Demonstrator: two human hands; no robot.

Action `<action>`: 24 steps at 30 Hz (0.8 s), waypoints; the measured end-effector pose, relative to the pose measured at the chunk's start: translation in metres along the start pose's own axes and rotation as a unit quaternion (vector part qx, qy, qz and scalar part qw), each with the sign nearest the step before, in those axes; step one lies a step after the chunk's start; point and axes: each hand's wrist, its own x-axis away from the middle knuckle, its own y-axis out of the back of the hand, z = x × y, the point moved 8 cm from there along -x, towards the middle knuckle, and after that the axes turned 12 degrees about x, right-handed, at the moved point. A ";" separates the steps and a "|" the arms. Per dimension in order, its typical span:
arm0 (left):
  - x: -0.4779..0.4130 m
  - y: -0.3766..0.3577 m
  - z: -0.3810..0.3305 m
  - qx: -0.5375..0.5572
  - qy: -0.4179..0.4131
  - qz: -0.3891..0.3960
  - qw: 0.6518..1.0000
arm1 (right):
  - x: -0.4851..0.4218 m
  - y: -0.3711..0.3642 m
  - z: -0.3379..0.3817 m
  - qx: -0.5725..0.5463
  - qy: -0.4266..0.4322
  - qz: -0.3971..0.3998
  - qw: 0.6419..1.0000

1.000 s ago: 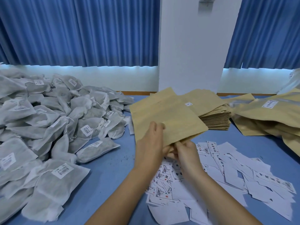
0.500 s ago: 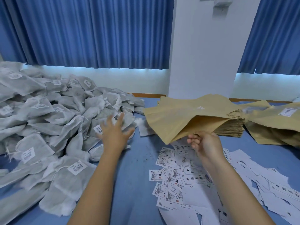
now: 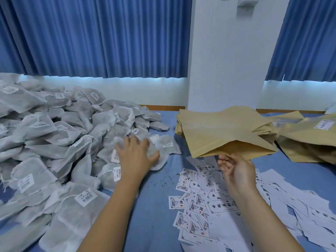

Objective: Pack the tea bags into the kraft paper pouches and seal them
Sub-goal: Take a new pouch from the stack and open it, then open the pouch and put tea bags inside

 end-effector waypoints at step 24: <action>0.008 -0.039 0.059 -0.026 0.236 0.243 0.940 | 0.002 -0.005 -0.003 0.001 0.016 0.016 1.000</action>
